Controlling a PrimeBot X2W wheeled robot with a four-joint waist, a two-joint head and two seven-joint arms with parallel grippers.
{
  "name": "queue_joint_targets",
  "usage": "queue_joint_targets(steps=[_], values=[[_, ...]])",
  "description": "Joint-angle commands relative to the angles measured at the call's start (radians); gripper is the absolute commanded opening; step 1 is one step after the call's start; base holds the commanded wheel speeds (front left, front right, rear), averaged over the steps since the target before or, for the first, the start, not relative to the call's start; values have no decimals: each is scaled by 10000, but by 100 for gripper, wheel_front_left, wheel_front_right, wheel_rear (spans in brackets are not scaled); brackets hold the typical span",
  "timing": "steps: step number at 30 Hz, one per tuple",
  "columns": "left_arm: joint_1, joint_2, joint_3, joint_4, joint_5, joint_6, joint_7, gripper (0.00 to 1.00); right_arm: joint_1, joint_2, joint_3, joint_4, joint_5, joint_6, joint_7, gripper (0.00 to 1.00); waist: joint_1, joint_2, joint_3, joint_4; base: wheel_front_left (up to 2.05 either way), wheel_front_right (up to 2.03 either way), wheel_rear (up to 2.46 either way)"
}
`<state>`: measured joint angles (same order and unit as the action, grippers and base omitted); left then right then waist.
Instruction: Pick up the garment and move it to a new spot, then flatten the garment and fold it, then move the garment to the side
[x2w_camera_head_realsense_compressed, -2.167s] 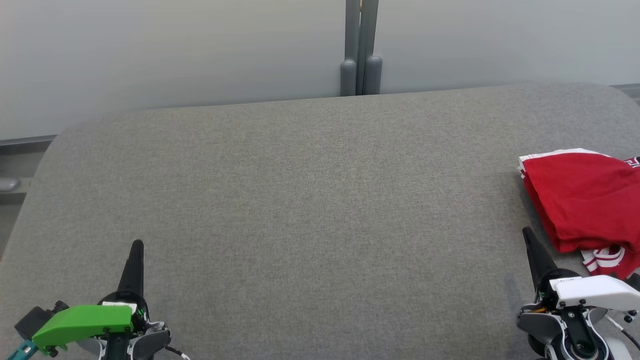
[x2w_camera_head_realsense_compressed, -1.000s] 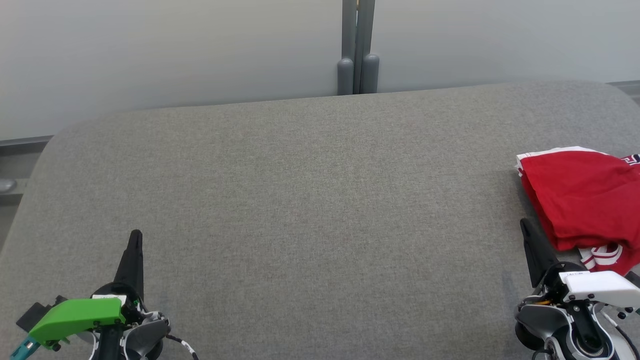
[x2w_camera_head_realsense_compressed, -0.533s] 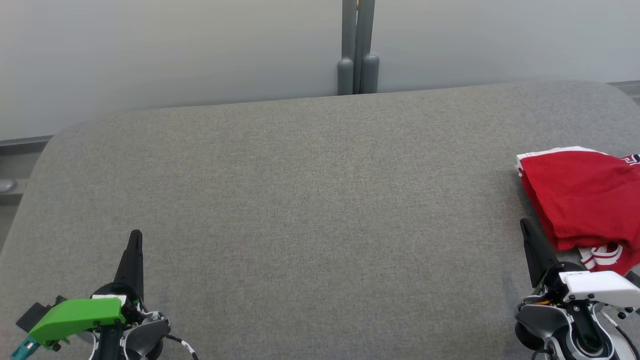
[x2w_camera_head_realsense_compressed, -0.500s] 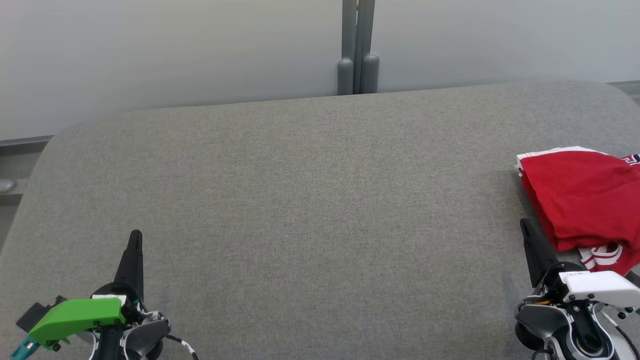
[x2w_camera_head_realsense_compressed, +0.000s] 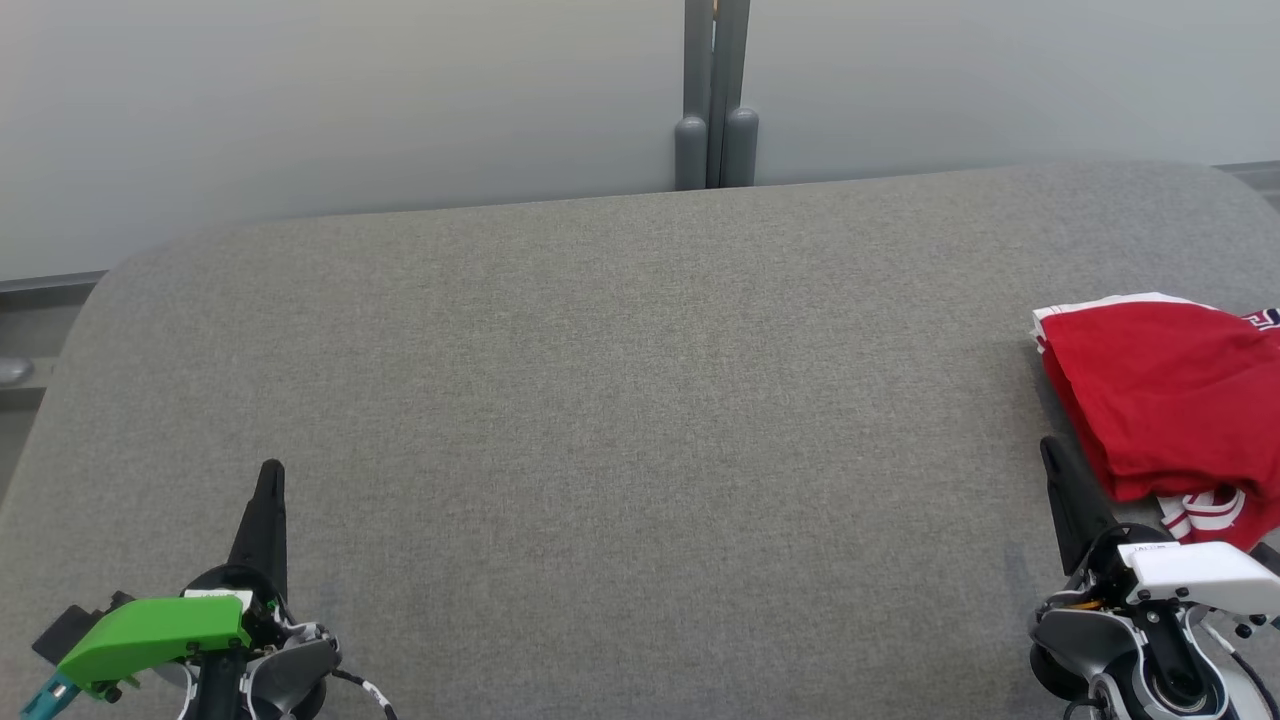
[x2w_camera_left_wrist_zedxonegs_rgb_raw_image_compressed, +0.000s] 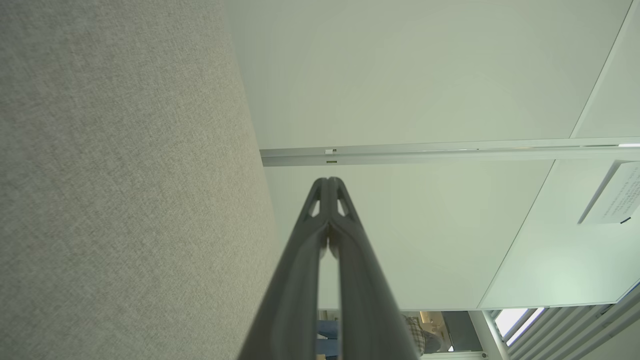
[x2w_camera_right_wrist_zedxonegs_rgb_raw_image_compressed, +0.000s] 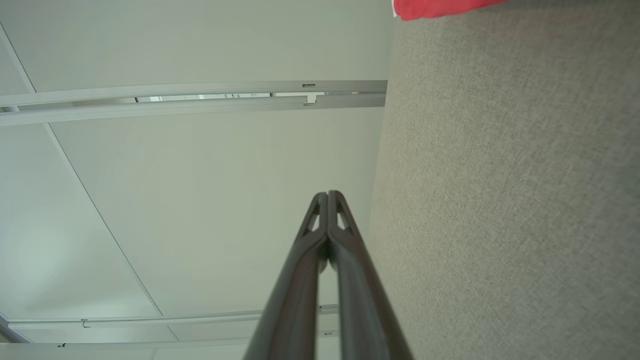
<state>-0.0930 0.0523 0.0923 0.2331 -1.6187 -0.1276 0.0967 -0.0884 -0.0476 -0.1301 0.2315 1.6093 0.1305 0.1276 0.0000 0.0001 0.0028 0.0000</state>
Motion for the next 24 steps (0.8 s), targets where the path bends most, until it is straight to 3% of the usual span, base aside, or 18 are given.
queue_joint_targets(steps=[1,24], values=[[-86,-1,28,-13,4,-57,54,0,-105,-50,4,-32,70,4,33,0,0,-1,0,0,0,0,0],[-88,-11,41,-13,22,-57,43,0,-105,-50,5,-32,71,4,32,0,0,-1,0,0,0,0,0]])
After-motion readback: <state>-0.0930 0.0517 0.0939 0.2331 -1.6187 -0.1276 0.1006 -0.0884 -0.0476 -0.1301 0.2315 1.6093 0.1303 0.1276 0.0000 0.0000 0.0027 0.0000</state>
